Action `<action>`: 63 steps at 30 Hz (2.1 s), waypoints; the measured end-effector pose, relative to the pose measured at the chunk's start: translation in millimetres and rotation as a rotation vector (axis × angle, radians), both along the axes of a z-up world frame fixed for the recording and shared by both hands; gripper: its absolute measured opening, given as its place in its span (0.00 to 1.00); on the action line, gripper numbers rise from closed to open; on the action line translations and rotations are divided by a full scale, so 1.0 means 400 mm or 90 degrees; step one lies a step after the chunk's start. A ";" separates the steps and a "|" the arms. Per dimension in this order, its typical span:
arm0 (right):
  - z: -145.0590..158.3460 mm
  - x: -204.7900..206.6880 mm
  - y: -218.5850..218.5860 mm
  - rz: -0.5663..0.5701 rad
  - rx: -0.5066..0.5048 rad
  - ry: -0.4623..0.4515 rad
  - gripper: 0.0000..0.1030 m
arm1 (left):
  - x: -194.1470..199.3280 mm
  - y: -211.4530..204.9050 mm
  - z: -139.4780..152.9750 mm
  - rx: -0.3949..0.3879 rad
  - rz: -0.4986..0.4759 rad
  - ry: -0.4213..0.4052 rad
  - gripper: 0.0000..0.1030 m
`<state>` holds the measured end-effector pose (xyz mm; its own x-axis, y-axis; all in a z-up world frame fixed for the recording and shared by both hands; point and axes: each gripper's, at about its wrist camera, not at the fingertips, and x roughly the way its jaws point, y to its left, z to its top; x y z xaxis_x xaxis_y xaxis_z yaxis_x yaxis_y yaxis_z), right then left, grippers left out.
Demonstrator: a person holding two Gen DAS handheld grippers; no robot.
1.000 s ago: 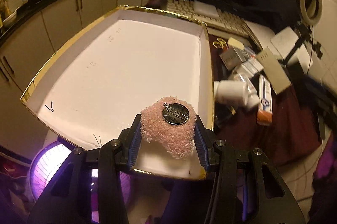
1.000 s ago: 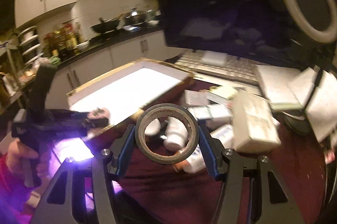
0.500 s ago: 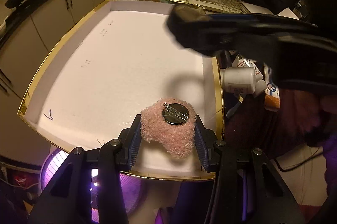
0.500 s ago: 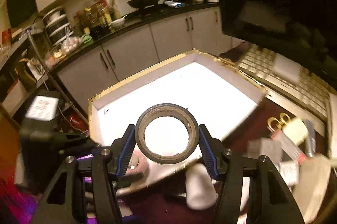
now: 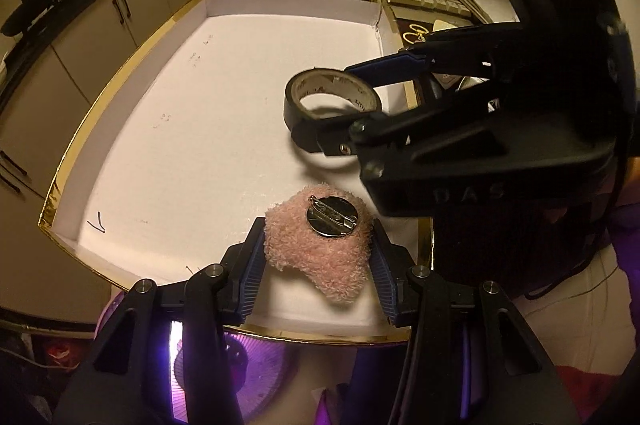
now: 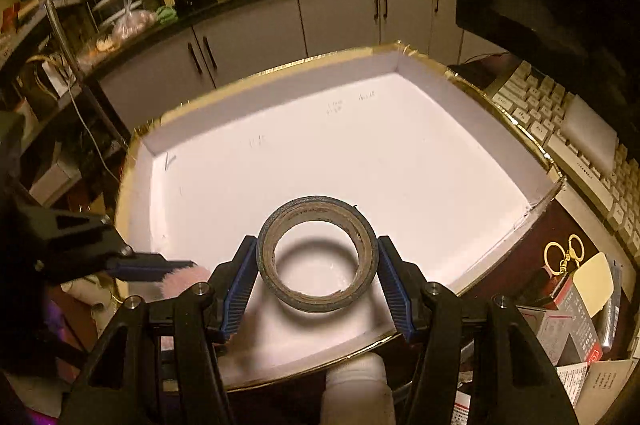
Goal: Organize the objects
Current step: 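Carry the brooch and tape roll into the white tray with both tools, then open both tools to release the brooch and tape, then withdraw, then grasp the large white printed box with the right tool while the left tool grasps the blue-white cream box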
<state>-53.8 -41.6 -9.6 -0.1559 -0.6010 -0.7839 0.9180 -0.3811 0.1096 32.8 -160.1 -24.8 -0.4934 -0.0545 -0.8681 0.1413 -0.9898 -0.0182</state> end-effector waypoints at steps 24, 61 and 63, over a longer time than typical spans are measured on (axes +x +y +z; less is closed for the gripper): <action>0.071 0.024 0.124 -0.056 -0.060 -0.008 0.70 | 0.030 0.004 0.015 0.006 0.032 0.043 0.57; 0.029 -0.027 0.660 -0.435 -0.140 0.046 0.81 | -0.027 0.294 0.047 0.047 -0.113 0.088 0.59; 0.011 -0.069 0.658 -0.445 -0.129 0.016 0.81 | -0.034 0.298 0.044 0.048 -0.116 0.085 0.59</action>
